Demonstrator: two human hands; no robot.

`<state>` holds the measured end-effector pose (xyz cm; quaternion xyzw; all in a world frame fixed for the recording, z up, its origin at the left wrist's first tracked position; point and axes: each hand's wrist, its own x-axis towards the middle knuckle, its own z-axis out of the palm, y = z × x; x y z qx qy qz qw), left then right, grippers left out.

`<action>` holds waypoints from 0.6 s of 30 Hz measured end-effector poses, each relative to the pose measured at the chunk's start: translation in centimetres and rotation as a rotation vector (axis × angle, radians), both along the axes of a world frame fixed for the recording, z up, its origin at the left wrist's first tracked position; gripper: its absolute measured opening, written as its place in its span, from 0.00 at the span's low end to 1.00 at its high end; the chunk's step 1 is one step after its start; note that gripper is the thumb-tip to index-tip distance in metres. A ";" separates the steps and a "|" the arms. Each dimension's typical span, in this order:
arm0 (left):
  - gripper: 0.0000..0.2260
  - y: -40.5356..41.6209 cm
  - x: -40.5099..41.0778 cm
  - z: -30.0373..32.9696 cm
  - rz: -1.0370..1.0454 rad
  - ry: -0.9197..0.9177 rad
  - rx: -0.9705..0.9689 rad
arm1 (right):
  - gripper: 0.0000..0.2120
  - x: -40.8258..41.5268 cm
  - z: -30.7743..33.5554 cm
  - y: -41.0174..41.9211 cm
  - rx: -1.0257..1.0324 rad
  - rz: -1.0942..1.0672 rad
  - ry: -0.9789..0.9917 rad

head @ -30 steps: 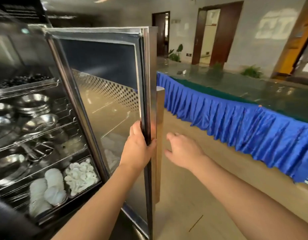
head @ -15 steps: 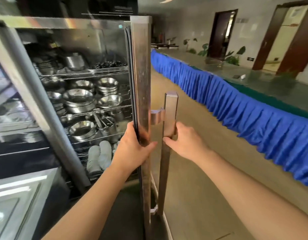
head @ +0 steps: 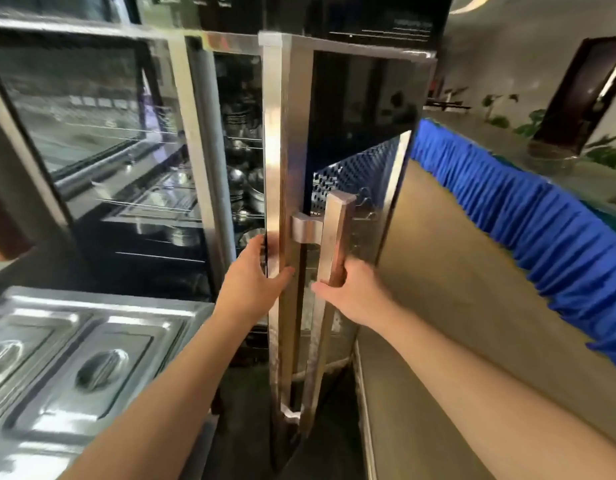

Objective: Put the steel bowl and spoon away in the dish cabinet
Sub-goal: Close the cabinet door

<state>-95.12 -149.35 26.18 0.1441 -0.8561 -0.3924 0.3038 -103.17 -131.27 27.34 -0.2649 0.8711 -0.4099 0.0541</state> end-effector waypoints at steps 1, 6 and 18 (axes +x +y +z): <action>0.23 -1.1 -0.3 -0.1 0.014 -0.001 0.005 | 0.12 -0.4 -0.1 -1.2 -0.004 0.009 -0.009; 0.26 -6.2 -2.2 -0.9 0.096 -0.004 -0.010 | 0.16 -3.1 -0.7 -7.2 -0.034 0.099 -0.074; 0.20 -20.3 -9.9 -0.6 0.143 -0.040 -0.011 | 0.09 -10.7 -1.5 -23.6 -0.128 0.377 -0.219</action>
